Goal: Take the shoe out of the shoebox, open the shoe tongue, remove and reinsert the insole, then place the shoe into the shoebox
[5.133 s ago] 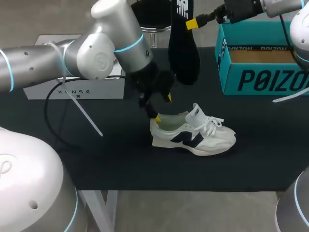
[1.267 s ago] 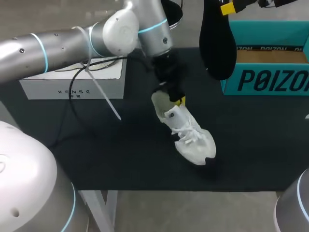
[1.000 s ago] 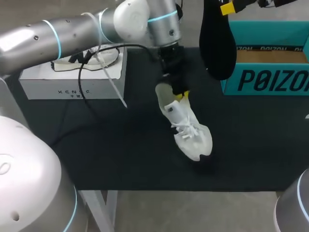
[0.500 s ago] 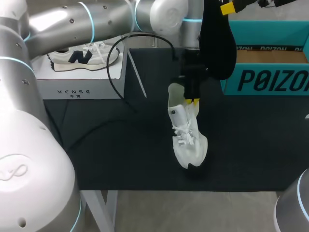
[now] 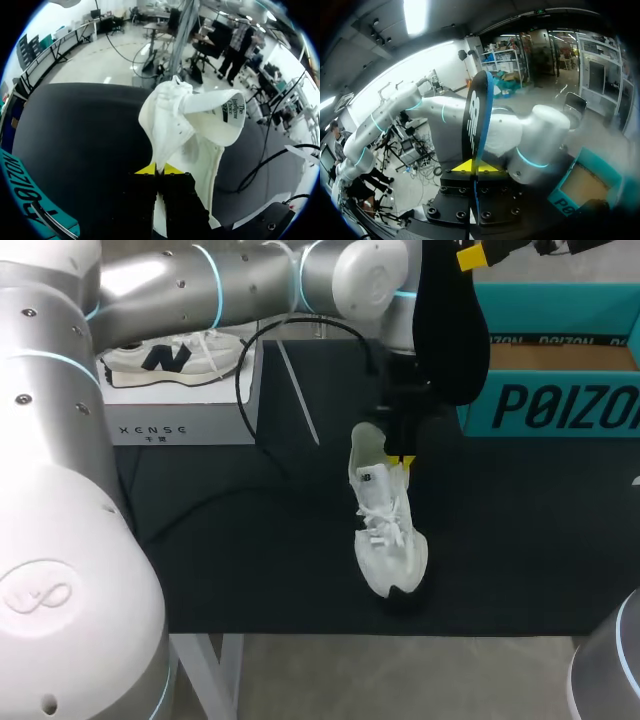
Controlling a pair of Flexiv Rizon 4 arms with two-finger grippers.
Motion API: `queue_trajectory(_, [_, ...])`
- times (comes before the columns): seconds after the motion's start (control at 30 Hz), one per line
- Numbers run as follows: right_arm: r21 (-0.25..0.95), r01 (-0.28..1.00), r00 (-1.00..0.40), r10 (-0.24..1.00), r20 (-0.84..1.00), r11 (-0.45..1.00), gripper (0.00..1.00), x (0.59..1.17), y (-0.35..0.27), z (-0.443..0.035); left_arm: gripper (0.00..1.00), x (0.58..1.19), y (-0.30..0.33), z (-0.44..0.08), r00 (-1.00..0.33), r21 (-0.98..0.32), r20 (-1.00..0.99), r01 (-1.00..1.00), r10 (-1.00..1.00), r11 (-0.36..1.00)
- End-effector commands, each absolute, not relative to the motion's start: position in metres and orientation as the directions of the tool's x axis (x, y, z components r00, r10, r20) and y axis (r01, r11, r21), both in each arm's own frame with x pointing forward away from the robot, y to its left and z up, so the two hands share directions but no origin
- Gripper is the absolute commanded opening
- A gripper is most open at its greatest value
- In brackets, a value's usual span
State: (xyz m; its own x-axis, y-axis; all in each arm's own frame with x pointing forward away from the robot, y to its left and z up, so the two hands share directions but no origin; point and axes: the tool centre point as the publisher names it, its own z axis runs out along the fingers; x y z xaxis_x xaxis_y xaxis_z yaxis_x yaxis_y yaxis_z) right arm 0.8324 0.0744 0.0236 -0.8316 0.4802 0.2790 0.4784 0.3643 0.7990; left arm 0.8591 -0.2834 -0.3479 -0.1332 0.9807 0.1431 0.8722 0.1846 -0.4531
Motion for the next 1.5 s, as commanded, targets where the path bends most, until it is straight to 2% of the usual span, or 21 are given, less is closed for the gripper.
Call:
queue_trajectory(0.03, [0.797,0.480,-0.831,0.480,0.280,0.367,0.00,0.834,0.076,0.024,0.00,0.853,-0.282,-0.358,-0.150,-0.456,0.115,0.870,0.982,0.187])
queue_trajectory(0.6, [0.797,0.480,-0.831,0.480,0.280,0.367,0.00,0.834,0.076,0.024,0.00,0.848,-0.291,-0.376,-0.201,-0.465,0.065,0.860,0.977,0.208])
queue_trajectory(0.63, [0.797,0.480,-0.831,0.480,0.280,0.367,0.00,0.834,0.076,0.024,0.15,0.848,-0.291,-0.376,-0.201,-0.469,0.064,0.858,0.977,0.208])
queue_trajectory(0.67, [0.797,0.480,-0.831,0.480,0.280,0.367,0.00,0.834,0.076,0.024,0.67,0.848,-0.291,-0.376,-0.212,-0.465,0.051,0.860,0.976,0.211])
queue_trajectory(0.7, [0.797,0.480,-0.831,0.480,0.280,0.367,0.00,0.834,0.076,0.024,1.00,0.849,-0.292,-0.376,-0.216,-0.461,0.043,0.862,0.975,0.211])
queue_trajectory(1.2, [0.797,0.480,-0.831,0.480,0.280,0.367,0.00,0.834,0.076,0.024,1.00,0.869,-0.291,-0.336,-0.328,-0.484,-0.205,0.853,0.922,0.195])
queue_trajectory(1.5, [0.797,0.480,-0.831,0.480,0.280,0.367,0.00,0.834,0.076,0.024,1.00,0.885,-0.263,-0.301,-0.414,-0.465,-0.400,0.860,0.817,0.208])
